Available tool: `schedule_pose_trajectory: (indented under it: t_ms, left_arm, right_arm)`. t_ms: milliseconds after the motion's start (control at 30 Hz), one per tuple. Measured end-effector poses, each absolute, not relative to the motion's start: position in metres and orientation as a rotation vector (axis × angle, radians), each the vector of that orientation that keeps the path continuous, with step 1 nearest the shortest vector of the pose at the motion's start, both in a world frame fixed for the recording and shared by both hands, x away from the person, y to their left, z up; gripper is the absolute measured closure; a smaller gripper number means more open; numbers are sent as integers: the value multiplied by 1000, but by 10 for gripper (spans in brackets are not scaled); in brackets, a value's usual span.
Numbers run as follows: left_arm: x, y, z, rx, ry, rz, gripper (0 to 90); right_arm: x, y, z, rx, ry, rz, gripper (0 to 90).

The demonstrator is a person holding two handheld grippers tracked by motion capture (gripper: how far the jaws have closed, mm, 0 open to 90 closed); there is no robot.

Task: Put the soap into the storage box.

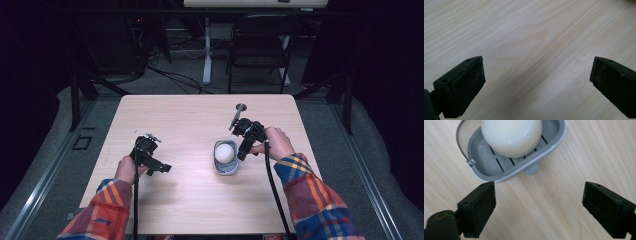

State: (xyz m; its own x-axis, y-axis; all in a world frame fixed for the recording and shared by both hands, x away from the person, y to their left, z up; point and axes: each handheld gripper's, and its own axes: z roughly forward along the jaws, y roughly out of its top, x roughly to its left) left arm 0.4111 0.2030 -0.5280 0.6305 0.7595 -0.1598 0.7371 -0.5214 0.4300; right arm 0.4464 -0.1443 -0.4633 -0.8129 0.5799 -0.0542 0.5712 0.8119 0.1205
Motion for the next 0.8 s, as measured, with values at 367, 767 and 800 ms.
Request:
schedule_pose_trajectory:
  t_ms: [367,767,800]
  left_arm:
    - [411,203,-528,2394,1177,65,0]
    - [411,202,-528,2401,1170,67,0]
    - [411,202,-528,2401,1170,67,0]
  right_arm:
    - [434,-180,-464,993,2856,161,47]
    - [420,-230,-475,1102,2794,167,43]
    - [419,-234,-476,1111,2794,173,43]
